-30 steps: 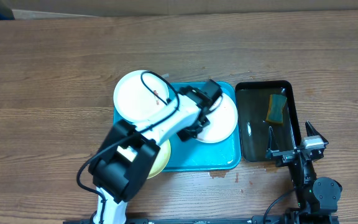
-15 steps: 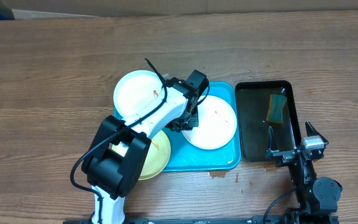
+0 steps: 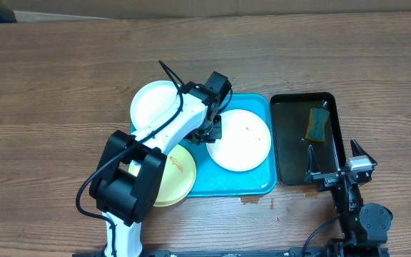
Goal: Clean dirty plates on tray and stack at the side
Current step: 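Grip the right white plate's rim with the left gripper, then grasp the green sponge in the black tray with the right gripper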
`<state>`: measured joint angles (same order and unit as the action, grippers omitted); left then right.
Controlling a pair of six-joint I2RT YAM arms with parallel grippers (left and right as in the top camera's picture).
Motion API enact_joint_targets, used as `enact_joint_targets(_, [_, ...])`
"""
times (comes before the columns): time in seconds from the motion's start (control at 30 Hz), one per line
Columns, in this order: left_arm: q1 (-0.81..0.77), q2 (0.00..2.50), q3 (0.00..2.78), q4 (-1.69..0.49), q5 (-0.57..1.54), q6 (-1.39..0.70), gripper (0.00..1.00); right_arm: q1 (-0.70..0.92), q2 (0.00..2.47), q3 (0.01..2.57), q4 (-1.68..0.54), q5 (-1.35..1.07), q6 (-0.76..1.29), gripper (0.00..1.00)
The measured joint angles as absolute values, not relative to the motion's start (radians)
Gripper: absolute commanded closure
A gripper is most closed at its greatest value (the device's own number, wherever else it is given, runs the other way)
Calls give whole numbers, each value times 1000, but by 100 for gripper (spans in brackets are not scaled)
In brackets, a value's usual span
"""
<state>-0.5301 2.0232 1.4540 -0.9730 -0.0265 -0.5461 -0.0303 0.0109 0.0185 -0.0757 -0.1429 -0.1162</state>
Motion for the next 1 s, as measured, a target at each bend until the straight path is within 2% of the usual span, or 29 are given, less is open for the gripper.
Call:
enact_joint_targets(0.17, [-536,2023,1453,-954,12,-546,75,-30,11,19,-75,-139,-120,0])
enact_joint_targets(0.4, [-547,2023,1435,-928,27,-546,83,-30,11,19,-57,-160,-123,0])
enact_joint_targets(0.5, [-546,2023,1433,-927,26,-547,91,-30,12,28,-112,-179,-78,0])
enact_joint_targets(0.57, [-546,2023,1433,-928,23,-546,91,-30,22,44,-144,-182,-52,0])
enact_joint_targets(0.67, [-546,2023,1433,-927,11,-546,91,-30,94,148,-206,-186,-11,0])
enact_joint_targets(0.8, [-546,2023,1432,-928,-16,-546,96,-30,252,360,-334,-186,9,0])
enact_joint_targets(1.0, [-548,2023,1432,-931,-66,-499,96,-30,683,805,-656,-179,23,0])
